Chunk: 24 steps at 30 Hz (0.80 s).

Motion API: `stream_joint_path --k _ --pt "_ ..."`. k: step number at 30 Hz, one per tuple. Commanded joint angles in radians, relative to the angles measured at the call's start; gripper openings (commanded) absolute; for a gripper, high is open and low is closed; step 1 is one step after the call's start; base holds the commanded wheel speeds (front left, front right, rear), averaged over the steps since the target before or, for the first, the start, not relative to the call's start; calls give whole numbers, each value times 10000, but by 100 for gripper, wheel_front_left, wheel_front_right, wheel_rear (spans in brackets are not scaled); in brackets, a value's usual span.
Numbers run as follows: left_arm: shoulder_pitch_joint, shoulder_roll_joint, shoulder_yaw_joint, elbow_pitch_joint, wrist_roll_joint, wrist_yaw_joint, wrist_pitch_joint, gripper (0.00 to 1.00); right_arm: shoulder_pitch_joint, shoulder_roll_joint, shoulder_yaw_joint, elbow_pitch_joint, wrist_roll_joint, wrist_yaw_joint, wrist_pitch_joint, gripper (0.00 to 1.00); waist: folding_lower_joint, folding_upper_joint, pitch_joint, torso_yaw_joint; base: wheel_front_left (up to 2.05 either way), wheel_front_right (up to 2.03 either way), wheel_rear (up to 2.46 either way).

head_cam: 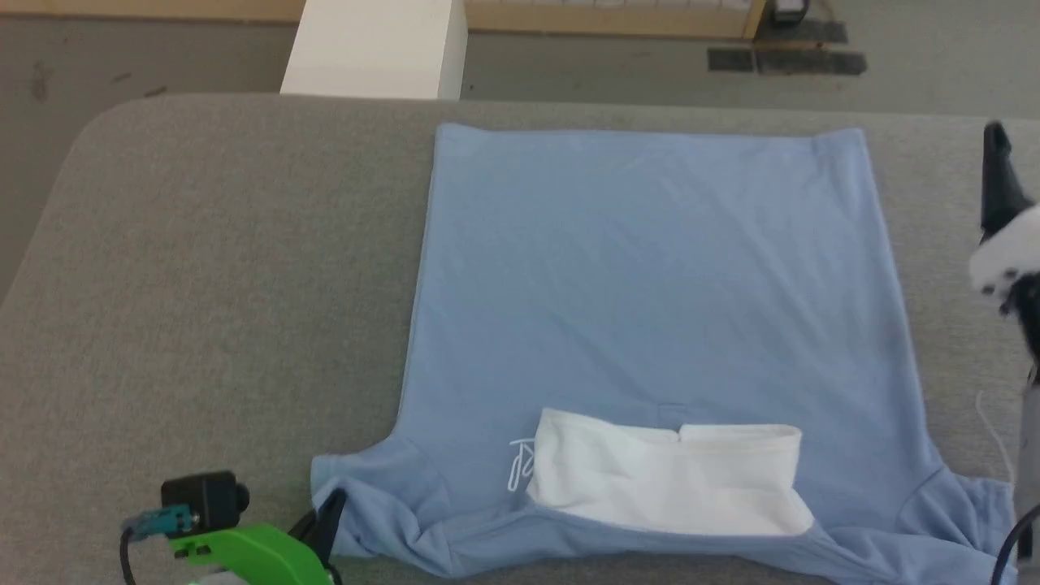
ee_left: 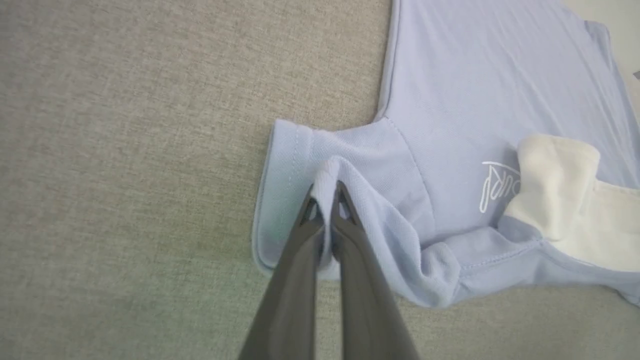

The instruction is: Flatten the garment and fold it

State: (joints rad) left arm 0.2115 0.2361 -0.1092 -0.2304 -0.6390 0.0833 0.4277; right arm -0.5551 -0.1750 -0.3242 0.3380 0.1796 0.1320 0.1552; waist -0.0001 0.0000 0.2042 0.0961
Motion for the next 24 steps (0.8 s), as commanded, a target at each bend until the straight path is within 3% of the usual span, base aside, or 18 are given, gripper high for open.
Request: stream_joint_path --k 1,8,13,18,24 --pt "-315 -71 -45 60 123 -104 -105 0 -559 -160 -28 390 -122 -13 156 100 1 0 990 755 0 0 0" --pt "-1060 -436 -408 333 101 -400 -512 0 -2926 -1095 -113 2137 -907 -13 1700 100 1 0 2359 1640 0 0 0" --pt "-1435 -639 -680 542 77 -672 -777 0 -3944 -1588 -638 2778 -1534 -13 3595 100 1 0 3080 2187 0 0 0" --pt "-1669 -751 -778 696 80 -798 -1012 0 -4398 -1804 -1125 2660 -2520 -13 5394 100 1 0 3613 2483 0 0 0" --pt "-1915 -859 -874 881 103 -913 -1271 0 -4577 -1483 -1731 1845 -3292 -13 7024 100 1 0 4034 2653 0 0 0"
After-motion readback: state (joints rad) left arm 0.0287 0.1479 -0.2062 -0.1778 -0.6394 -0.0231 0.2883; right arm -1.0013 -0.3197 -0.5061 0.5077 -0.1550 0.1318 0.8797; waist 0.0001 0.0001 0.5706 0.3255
